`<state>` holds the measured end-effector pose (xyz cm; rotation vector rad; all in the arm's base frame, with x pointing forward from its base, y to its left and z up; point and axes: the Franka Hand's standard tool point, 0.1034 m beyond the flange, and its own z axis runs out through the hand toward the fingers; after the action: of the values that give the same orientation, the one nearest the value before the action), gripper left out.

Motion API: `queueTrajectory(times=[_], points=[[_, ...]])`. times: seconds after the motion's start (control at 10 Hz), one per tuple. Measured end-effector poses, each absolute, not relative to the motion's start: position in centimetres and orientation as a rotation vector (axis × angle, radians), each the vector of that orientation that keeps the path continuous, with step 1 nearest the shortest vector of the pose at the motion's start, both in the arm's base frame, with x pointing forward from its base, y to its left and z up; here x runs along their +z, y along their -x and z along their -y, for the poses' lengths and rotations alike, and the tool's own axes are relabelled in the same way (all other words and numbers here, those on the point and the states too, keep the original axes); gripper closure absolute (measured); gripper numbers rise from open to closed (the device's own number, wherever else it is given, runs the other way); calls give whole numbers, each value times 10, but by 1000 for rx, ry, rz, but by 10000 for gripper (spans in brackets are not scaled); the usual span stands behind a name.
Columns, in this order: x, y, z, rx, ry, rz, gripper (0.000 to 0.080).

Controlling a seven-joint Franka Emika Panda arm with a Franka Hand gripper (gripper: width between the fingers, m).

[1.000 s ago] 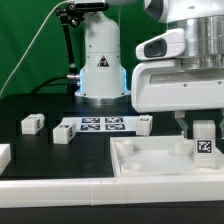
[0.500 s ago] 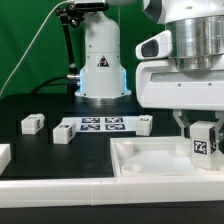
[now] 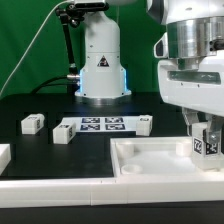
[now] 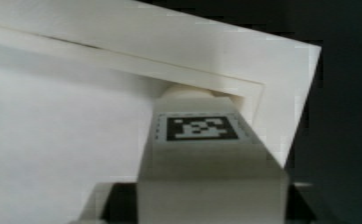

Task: Assemble one leg

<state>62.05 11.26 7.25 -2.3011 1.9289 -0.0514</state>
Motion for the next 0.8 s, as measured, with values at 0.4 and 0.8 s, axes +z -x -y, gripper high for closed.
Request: queueTrajectory(times=[0.4, 0.8], points=[[72, -620, -117, -48, 2332, -1882, 187], [75, -623, -118, -109, 2731, -1246, 152]])
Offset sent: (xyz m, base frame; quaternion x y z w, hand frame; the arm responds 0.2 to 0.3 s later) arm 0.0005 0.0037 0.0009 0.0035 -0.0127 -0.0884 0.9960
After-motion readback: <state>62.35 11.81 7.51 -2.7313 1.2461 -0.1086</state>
